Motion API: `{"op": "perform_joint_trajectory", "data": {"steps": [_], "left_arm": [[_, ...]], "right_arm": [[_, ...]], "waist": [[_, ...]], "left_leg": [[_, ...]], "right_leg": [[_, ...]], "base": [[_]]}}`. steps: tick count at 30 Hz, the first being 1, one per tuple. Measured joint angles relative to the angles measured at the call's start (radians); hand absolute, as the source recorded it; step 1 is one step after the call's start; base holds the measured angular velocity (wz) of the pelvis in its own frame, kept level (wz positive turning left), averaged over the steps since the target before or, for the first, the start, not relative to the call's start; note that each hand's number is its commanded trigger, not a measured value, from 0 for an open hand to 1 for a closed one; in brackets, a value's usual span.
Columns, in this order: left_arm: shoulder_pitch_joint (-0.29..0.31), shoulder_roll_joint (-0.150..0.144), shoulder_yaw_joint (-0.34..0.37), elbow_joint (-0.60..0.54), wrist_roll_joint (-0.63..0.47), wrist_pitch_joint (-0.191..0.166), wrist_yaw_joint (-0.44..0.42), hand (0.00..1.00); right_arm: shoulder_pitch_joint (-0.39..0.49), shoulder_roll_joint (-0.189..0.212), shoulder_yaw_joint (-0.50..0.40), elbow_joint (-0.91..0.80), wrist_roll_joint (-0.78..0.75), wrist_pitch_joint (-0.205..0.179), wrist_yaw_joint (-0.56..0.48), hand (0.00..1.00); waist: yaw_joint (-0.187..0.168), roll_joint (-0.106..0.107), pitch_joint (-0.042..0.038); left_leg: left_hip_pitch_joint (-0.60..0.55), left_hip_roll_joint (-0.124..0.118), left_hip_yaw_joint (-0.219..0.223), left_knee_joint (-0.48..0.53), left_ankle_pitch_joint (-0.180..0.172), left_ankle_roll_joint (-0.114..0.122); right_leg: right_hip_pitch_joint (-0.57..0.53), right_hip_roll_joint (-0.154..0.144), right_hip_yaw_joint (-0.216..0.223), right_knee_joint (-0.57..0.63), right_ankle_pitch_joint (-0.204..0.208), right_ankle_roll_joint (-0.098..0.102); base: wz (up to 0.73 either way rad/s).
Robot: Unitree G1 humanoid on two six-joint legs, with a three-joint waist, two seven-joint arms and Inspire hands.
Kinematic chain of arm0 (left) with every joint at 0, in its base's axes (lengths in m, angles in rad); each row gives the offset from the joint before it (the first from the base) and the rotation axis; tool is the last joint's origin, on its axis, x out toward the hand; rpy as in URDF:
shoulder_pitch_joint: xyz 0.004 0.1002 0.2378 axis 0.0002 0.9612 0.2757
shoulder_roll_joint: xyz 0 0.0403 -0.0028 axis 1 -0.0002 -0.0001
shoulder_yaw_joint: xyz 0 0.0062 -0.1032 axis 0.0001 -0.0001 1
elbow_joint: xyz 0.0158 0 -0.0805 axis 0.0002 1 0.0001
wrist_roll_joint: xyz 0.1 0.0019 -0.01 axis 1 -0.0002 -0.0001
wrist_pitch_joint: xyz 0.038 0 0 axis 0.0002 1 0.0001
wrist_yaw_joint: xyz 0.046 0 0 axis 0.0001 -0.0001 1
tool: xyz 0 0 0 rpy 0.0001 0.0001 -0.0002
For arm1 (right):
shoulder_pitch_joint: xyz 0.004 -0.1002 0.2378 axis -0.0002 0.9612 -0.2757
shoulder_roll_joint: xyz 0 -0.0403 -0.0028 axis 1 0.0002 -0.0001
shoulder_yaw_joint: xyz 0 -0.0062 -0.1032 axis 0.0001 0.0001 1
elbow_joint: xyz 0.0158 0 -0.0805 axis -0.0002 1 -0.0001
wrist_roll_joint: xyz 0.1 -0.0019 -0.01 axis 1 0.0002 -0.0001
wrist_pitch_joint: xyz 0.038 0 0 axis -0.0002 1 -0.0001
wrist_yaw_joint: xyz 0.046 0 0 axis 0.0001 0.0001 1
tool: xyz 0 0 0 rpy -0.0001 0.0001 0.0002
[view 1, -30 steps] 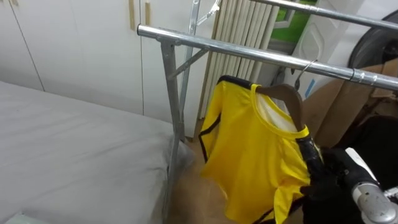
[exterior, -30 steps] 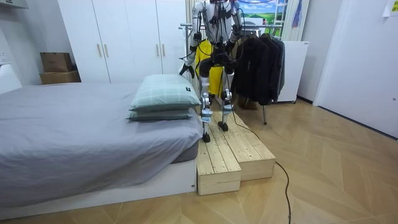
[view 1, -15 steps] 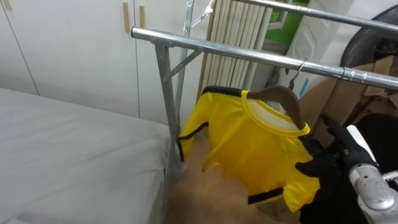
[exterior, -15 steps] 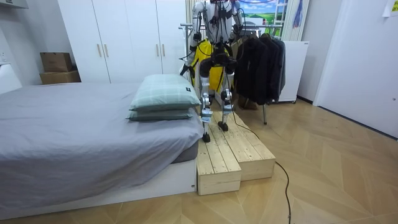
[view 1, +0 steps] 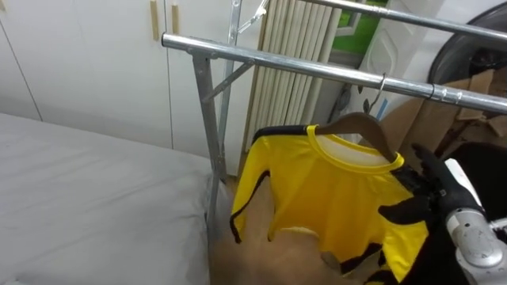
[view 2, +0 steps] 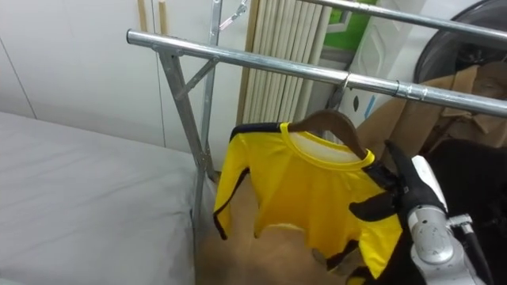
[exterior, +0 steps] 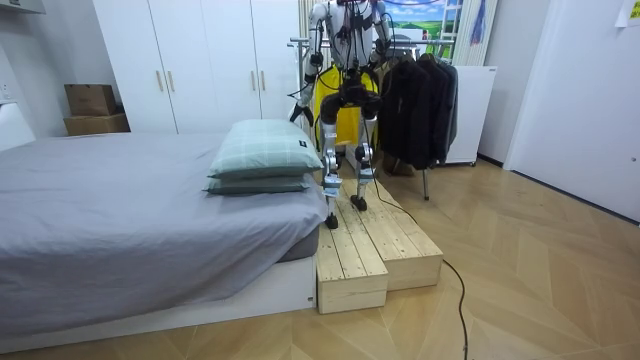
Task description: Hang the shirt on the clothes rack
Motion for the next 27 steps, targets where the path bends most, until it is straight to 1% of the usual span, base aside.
{"op": "perform_joint_trajectory", "data": {"steps": [5, 8, 10, 16, 18, 19, 22, 24, 26, 27], "left_arm": [[0.0, 0.0, 0.001, 0.0, 0.0, 0.002, -0.002, 0.0], [0.001, -0.003, 0.001, 0.0, 0.0, 0.013, -0.002, 0.0], [0.001, -0.003, 0.001, 0.0, 0.0, 0.02, -0.003, 0.0], [0.003, -0.003, 0.001, -0.002, 0.0, 0.028, -0.004, 0.0], [0.003, -0.003, 0.001, -0.003, -0.001, 0.03, -0.013, 0.0], [0.007, -0.003, 0.001, -0.005, -0.001, 0.034, -0.015, 0.0], [0.022, -0.003, 0.005, -0.01, -0.001, 0.036, -0.022, 0.0], [0.026, -0.003, 0.022, -0.011, -0.003, 0.036, -0.035, 0.0], [0.033, -0.003, 0.022, -0.015, -0.006, 0.038, -0.042, 0.0], [0.038, -0.003, 0.023, -0.014, -0.025, 0.039, -0.047, 0.0]], "right_arm": [[0.0, 0.0, 0.0, -0.011, 0.0, 0.003, 0.0, 0.0], [0.0, -0.001, -0.004, -0.038, 0.0, 0.003, 0.0, 0.0], [0.0, -0.001, -0.027, -0.043, 0.001, 0.002, -0.003, 0.0], [0.0, -0.009, -0.054, -0.043, 0.023, 0.002, -0.021, 0.0], [0.0, -0.01, -0.067, -0.045, 0.023, 0.002, -0.033, 0.0], [0.0, -0.01, -0.068, -0.047, 0.023, 0.002, -0.041, 0.0], [0.004, -0.01, -0.079, -0.084, 0.024, 0.002, -0.057, 0.0], [0.014, -0.01, -0.106, -0.118, 0.04, 0.002, -0.084, 0.0], [0.02, -0.011, -0.116, -0.141, 0.057, 0.0, -0.1, 0.0], [0.033, -0.011, -0.125, -0.166, 0.084, 0.0, -0.1, 0.0]], "waist": [[-0.001, 0.001, -0.0014], [-0.014, 0.005, -0.0051], [-0.018, 0.007, -0.0062], [-0.024, 0.01, -0.0066], [-0.025, 0.015, -0.009], [-0.034, 0.019, -0.0123], [-0.05, 0.032, -0.0186], [-0.061, 0.033, -0.0187], [-0.072, 0.036, -0.0193], [-0.077, 0.039, -0.0194]], "left_leg": [[0.0, 0.0, 0.0, 0.0, 0.0, 0.0], [-0.002, 0.0, -0.001, 0.0, 0.0, 0.0], [-0.002, 0.0, -0.001, 0.0, 0.0, 0.0], [-0.002, 0.0, 0.002, 0.0, 0.0, 0.0], [-0.001, 0.0, 0.005, 0.001, 0.0, 0.0], [-0.001, 0.0, 0.005, 0.002, 0.0, 0.0], [-0.002, 0.0, 0.01, 0.003, 0.0, 0.0], [-0.001, 0.0, 0.014, 0.005, 0.0, 0.0], [-0.001, -0.001, 0.021, 0.006, 0.0, 0.0], [0.0, -0.001, 0.026, 0.006, 0.0, 0.0]], "right_leg": [[0.0, 0.0, 0.0, 0.0, 0.0, 0.0], [0.0, -0.001, -0.001, 0.0, 0.0, 0.0], [0.0, 0.0, -0.001, 0.0, 0.0, 0.0], [-0.001, 0.0, 0.001, 0.0, 0.0, 0.0], [-0.002, 0.001, 0.003, 0.0, 0.0, 0.0], [-0.002, 0.001, 0.003, 0.001, 0.0, -0.001], [-0.007, 0.001, 0.005, 0.002, 0.0, 0.0], [-0.008, 0.003, 0.01, 0.004, 0.0, 0.0], [-0.012, 0.005, 0.018, 0.005, 0.0, 0.0], [-0.013, 0.006, 0.022, 0.004, 0.001, 0.0]], "base": [[0.0], [0.0], [0.0], [0.0], [-0.02], [0.0], [-0.04], [-0.07], [-0.11], [-0.12]]}}
